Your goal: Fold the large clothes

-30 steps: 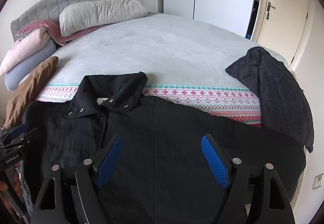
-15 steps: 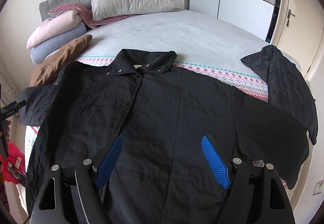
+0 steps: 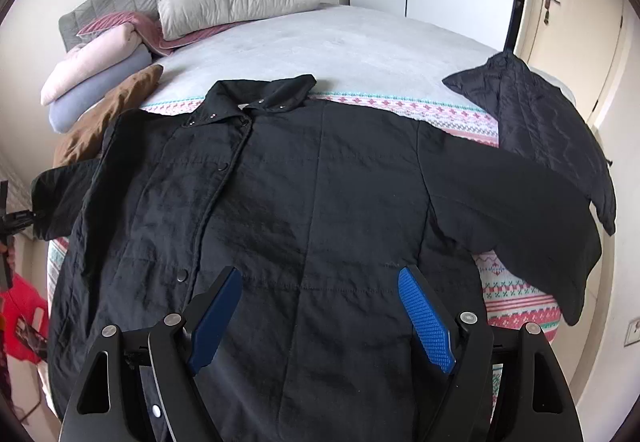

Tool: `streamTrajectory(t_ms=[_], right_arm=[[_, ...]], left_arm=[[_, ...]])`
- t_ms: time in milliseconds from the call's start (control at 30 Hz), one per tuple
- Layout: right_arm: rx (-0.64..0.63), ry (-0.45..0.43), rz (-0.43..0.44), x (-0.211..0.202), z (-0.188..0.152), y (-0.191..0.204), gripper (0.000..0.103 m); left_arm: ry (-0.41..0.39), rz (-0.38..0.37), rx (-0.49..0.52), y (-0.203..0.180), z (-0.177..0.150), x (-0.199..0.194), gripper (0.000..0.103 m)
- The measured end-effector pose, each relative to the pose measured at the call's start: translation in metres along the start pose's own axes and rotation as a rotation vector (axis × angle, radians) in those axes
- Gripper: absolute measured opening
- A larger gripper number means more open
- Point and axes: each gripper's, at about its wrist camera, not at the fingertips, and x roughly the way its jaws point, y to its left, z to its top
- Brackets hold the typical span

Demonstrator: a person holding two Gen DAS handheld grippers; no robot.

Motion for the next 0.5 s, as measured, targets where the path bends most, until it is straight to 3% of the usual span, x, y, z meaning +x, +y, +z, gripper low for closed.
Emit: streamTrajectory(t_ms=[67, 167, 200, 300, 400, 433, 500], right_arm=[[0.022, 0.006, -0.001, 0.002, -0.003, -0.004, 0.082], [0.046, -0.003, -0.004, 0.003, -0.006, -0.01, 0.082], [0.055, -0.006, -0.004, 0.003, -0.008, -0.013, 0.082], [0.073, -0.003, -0.008, 0.007, -0.016, -0.023, 0.082], [0.102, -0.005, -0.02, 0.007, -0.021, -0.038, 0.082], [0.119, -0.012, -0.019, 0.004, -0.024, -0.045, 0.082], [0.162, -0.02, -0.005, -0.007, -0.029, -0.063, 0.082]], left_arm=[[-0.12, 0.066, 0.017, -0.013, 0.017, -0.037, 0.011], [-0.264, 0.349, 0.006, -0.004, 0.044, -0.069, 0.011], [-0.27, 0.411, -0.023, 0.006, 0.051, -0.069, 0.011], [-0.181, 0.512, -0.081, 0.036, 0.06, -0.034, 0.011], [-0.058, 0.532, -0.087, 0.051, 0.054, 0.0, 0.019], [-0.07, 0.514, -0.105, 0.051, 0.049, -0.004, 0.025], [-0.123, 0.443, -0.095, 0.042, 0.035, -0.021, 0.057]])
